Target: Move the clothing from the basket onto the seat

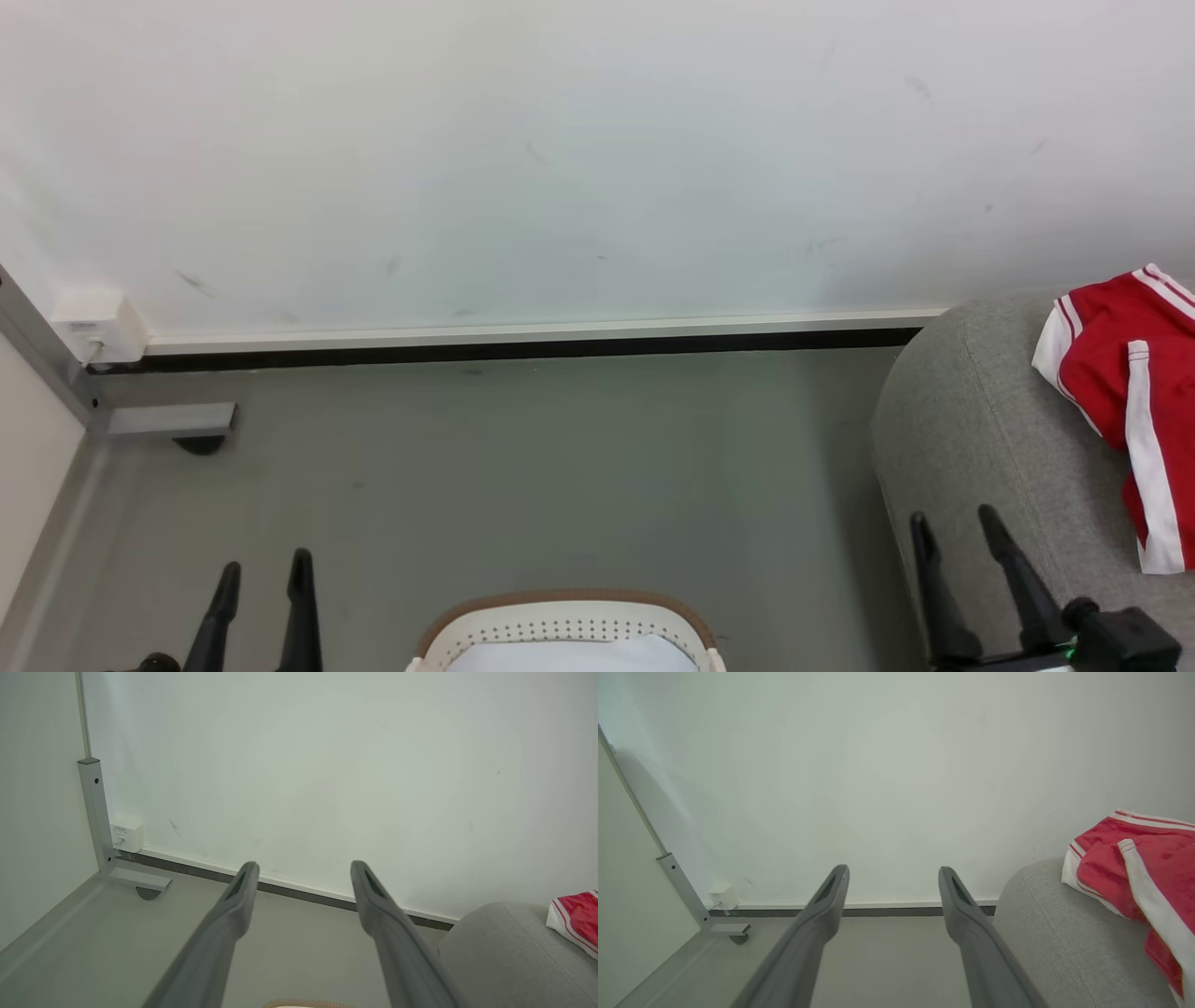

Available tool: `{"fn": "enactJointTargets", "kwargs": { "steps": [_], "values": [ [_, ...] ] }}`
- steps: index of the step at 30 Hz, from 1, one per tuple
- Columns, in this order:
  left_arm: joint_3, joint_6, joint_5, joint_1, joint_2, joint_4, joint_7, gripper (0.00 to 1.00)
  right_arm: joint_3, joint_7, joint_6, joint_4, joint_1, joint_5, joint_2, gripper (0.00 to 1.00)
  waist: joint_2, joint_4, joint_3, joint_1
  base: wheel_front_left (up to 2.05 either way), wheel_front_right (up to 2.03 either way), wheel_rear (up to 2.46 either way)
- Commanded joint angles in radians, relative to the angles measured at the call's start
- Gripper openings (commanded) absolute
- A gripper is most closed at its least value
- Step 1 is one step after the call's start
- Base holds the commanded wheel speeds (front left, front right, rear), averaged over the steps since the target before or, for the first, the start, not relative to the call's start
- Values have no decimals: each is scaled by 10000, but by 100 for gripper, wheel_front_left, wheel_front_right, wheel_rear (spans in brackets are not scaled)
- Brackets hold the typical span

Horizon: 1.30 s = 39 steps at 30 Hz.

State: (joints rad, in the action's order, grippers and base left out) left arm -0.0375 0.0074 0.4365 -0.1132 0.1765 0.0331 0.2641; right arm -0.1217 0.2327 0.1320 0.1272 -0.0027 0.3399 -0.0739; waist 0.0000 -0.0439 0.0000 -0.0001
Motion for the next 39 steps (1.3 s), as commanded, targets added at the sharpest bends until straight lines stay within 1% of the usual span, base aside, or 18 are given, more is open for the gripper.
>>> {"fn": "enactJointTargets", "kwargs": {
  "steps": [1, 3, 10, 14, 23, 24, 27, 39],
  "values": [
    [50, -41, -106, -106, -21, 48, 3, 100, -42, -53, -26, 75, -98, -36, -81, 100, 0, -14, 3, 1, 0, 0, 0],
    [134, -166, -362, -109, -154, 132, 3, 100, -166, -44, -26, 253, -193, -83, -160, 100, 0, -27, -2, 1, 0, 0, 0],
    [427, -506, -765, -68, -539, 342, 3, 100, -158, 58, -26, 630, -333, 29, -127, 100, 0, -71, -22, 1, 0, 0, 0],
    [540, -679, -943, 10, -636, 428, 3, 100, -205, 103, -26, 743, -392, 6, -114, 100, 0, -112, -12, 1, 0, 0, 0],
    [592, -871, -1237, 164, -773, 610, 3, 100, -200, 153, -26, 925, -539, 73, -92, 100, 0, -189, -39, 1, 0, 0, 0],
    [577, -858, -1151, 99, -766, 597, 0, 0, -226, 120, 0, 926, -429, 34, -91, 0, 0, -192, -39, 1, 0, 0, 0],
    [541, -861, -1105, 38, -832, 827, -21, 0, -268, 101, 0, 1118, -260, 73, -74, 0, -1, -190, -40, 1, 0, 0, 0],
    [724, -947, 974, 422, -897, 1050, -650, 0, 82, -413, -2, 1108, -396, 2199, -84, 0, -1, -130, -34, 1, 0, 0, 0]
  ]
}}
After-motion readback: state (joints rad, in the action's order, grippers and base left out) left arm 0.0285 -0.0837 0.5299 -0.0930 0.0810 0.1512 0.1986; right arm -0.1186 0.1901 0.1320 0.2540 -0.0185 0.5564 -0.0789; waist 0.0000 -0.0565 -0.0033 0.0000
